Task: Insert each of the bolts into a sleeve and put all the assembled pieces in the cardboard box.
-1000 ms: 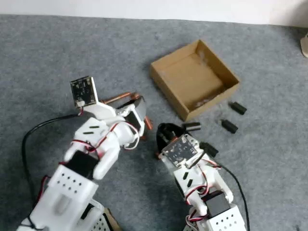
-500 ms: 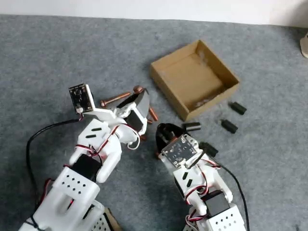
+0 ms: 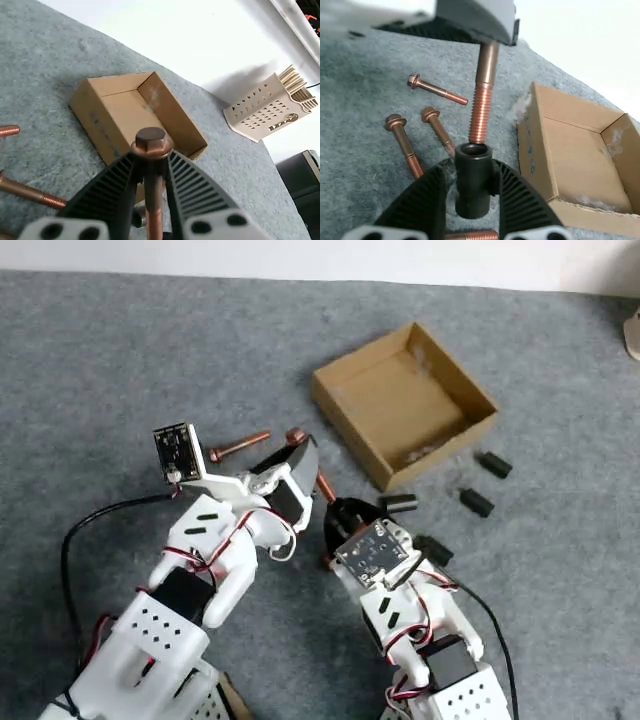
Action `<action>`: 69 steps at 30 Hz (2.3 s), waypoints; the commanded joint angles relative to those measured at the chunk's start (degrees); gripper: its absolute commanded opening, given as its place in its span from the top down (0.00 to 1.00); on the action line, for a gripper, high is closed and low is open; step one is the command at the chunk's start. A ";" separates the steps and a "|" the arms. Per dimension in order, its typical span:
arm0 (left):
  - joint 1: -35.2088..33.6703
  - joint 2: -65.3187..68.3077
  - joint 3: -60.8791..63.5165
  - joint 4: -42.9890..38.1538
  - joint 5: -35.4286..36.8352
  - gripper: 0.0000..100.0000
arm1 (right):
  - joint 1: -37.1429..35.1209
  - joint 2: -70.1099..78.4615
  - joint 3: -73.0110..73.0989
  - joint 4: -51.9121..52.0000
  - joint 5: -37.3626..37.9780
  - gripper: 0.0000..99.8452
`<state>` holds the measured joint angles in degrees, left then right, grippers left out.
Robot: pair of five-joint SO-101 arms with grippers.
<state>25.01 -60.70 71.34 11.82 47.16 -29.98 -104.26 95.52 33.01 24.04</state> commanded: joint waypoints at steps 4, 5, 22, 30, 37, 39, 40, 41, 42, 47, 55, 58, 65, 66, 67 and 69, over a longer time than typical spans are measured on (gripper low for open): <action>4.62 -1.54 0.31 1.23 -3.60 0.99 | -0.48 -1.01 0.57 -1.36 -1.67 0.99; 4.70 -1.71 0.40 1.23 -3.60 0.99 | -0.40 -1.01 0.40 -1.36 -2.81 0.99; 6.90 -1.80 0.31 1.05 -3.34 0.99 | -0.75 -1.10 -1.10 2.15 -9.14 0.99; 7.52 -1.80 0.48 1.49 -3.52 0.99 | -0.57 -1.10 -1.89 2.15 -9.85 0.99; 17.71 -1.71 -1.36 15.74 -20.66 0.99 | -0.31 -1.10 -1.98 2.07 -9.76 0.99; 19.74 -1.63 -1.36 16.53 -26.73 0.99 | -0.31 -1.10 -1.98 2.07 -9.76 0.99; 18.77 -1.80 -0.92 16.44 -28.75 0.99 | -0.31 -1.10 -1.98 2.07 -9.76 0.99; 17.63 -1.80 -0.31 16.35 -29.98 0.99 | -0.31 -1.10 -1.98 2.07 -9.76 0.99; 16.75 -1.80 -0.13 16.35 -30.33 0.99 | -0.31 -1.10 -1.98 2.07 -9.76 0.99; 13.23 -1.80 0.40 16.35 -30.51 0.93 | -0.31 -1.10 -1.98 2.07 -9.76 0.99; 10.24 -1.80 1.54 30.86 -30.07 0.56 | 3.82 -1.01 -1.98 2.15 -9.93 0.99; 6.99 -1.80 1.01 36.40 -30.07 0.54 | 4.62 -0.92 -2.07 2.15 -9.85 0.99; -9.54 -1.80 0.66 40.79 -30.07 0.54 | 9.01 0.04 -9.71 9.19 -8.18 0.99; -12.79 -1.80 1.01 40.79 -30.07 0.54 | 9.01 1.36 -11.47 11.47 -6.68 0.99; -16.22 -1.80 1.10 40.79 -30.24 0.54 | 9.10 3.38 -13.14 12.97 -6.15 0.99; -22.81 -1.80 1.54 40.62 -30.42 0.54 | 9.19 8.66 -16.92 13.05 -6.42 0.99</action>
<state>11.12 -61.49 73.27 52.00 17.45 -22.24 -100.75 87.08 45.41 16.31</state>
